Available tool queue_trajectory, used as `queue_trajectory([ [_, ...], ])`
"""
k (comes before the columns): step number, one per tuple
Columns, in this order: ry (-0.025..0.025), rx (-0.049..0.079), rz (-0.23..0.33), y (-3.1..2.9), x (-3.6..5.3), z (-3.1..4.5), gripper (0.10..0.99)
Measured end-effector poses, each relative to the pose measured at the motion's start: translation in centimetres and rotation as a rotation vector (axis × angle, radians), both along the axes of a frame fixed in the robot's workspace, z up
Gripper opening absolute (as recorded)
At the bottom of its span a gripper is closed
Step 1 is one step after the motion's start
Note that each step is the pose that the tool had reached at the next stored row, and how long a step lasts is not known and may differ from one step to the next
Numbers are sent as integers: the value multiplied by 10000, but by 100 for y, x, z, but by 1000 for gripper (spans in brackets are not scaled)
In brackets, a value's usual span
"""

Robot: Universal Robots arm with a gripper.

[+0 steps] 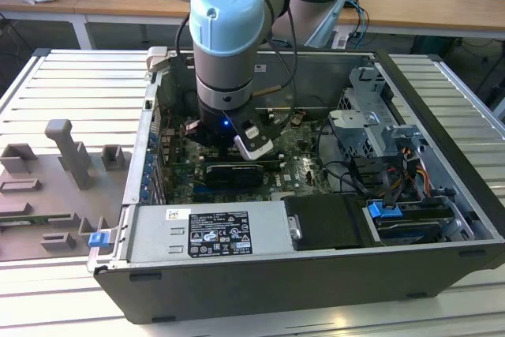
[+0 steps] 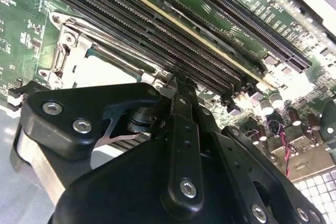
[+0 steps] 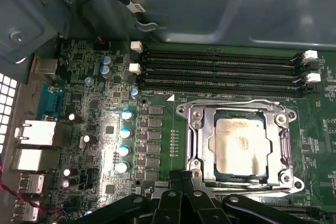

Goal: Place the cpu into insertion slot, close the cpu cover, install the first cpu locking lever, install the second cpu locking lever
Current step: 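Install the second cpu locking lever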

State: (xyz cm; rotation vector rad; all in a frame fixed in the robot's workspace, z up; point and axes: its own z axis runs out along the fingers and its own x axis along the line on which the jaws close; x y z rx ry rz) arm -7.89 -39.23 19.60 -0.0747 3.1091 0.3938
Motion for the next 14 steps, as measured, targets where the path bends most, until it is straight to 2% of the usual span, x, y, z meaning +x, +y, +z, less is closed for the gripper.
queue_trajectory([
  [5, 0, 1, 0, 0, 0, 153, 106],
  [11, 0, 1, 1, 1, 0, 249, 106],
  [14, -2, 3, 1, 1, 0, 256, 106],
])
